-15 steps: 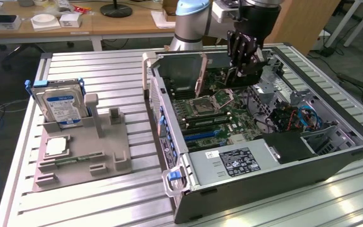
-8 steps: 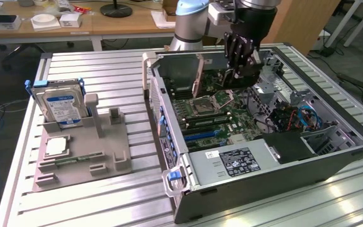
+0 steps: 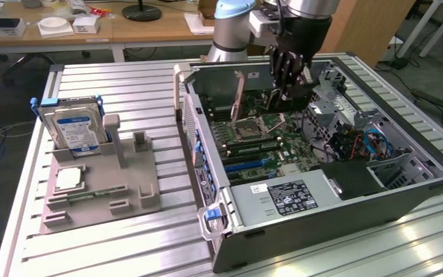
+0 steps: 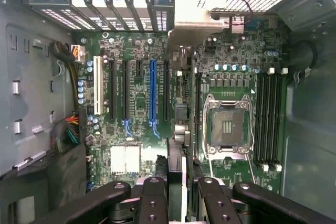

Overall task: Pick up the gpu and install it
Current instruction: 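Insert the gpu into the slot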

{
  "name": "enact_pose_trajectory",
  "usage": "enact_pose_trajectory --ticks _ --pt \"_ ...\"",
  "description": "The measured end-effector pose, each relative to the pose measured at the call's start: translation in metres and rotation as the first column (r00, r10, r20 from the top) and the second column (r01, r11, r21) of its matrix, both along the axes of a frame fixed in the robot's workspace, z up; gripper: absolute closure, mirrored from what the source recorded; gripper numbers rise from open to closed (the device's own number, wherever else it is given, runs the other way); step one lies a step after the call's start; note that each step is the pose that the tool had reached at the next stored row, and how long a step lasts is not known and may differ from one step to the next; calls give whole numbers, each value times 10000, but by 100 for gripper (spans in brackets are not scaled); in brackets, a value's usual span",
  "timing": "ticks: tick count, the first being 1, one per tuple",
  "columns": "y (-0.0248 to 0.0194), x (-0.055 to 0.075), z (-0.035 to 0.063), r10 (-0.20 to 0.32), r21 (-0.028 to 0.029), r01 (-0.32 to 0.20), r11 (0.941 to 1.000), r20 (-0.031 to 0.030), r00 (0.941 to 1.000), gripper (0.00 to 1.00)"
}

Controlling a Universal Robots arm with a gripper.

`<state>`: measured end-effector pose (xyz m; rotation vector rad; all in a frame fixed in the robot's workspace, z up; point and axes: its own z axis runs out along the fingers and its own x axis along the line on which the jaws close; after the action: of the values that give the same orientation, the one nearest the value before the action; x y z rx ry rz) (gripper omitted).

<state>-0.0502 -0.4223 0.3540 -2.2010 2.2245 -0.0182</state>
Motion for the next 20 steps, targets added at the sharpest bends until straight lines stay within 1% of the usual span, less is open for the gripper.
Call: enact_pose_trajectory --ticks 5,10,12,20 --pt "0 -30 -39 0 0 0 10000 0 10000 73" --pt "-1 -75 -54 0 -1 0 10000 -1 10000 73" --pt "-8 -82 -57 1 0 -1 10000 -1 10000 73" --pt "-92 -110 -68 0 0 0 10000 0 10000 73"
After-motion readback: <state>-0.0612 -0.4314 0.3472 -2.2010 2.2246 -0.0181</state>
